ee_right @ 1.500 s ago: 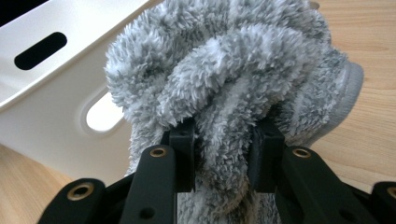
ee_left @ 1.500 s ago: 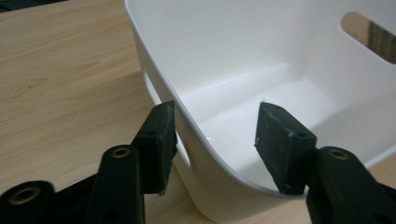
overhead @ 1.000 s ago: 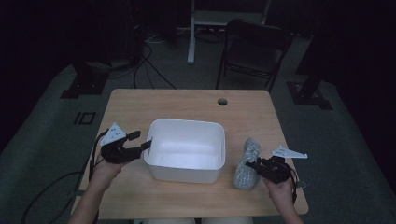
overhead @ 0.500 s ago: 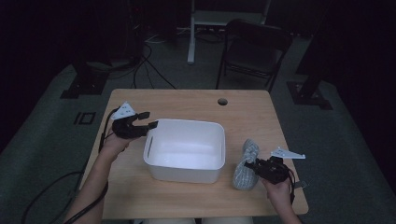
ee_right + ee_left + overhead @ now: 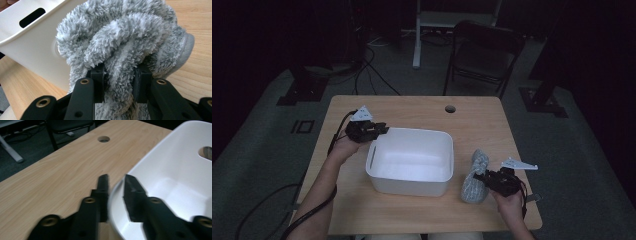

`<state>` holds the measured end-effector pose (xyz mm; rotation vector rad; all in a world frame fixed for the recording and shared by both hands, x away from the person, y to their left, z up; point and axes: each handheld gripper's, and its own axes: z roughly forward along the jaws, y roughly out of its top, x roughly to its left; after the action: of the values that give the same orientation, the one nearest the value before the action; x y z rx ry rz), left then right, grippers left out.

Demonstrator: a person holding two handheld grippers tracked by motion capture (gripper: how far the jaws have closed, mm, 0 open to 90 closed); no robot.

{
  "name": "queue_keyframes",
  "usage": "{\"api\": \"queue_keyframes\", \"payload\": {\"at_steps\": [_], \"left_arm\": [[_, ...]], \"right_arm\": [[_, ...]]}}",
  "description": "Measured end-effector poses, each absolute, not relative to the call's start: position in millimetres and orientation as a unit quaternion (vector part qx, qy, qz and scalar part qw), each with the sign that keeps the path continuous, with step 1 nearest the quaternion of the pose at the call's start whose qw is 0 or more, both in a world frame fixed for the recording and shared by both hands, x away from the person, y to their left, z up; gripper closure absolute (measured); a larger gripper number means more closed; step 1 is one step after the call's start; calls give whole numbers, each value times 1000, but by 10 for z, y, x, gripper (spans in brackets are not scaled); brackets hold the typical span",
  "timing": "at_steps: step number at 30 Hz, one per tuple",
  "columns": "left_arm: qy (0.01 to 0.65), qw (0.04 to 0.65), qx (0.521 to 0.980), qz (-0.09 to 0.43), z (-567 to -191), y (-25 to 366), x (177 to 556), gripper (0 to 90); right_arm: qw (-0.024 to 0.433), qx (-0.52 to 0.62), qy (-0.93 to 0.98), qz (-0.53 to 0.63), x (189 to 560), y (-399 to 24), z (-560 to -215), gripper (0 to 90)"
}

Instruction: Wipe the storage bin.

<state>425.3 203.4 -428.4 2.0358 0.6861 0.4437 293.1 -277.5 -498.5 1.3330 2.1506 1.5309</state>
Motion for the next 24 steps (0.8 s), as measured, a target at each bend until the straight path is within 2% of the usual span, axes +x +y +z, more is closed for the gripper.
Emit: {"api": "queue_keyframes", "payload": {"at_steps": [7,15,17,19,24], "left_arm": [[280,457,822,192,-4298,2042,4221,798],[274,461,825,175,-4304,2078,4030,854],[267,459,827,186,-4311,2058,4003,849],[264,467,824,182,-4312,2045,4020,778],[261,476,826,153,-4320,1991,4129,773]], "right_arm": [[92,451,723,515,2938,-2783,-4993,680],[94,452,722,516,2941,-2788,-4987,681],[94,453,720,517,2946,-2790,-4985,681],[92,454,719,518,2952,-2791,-4984,681],[91,454,719,519,2956,-2785,-4982,681]]}}
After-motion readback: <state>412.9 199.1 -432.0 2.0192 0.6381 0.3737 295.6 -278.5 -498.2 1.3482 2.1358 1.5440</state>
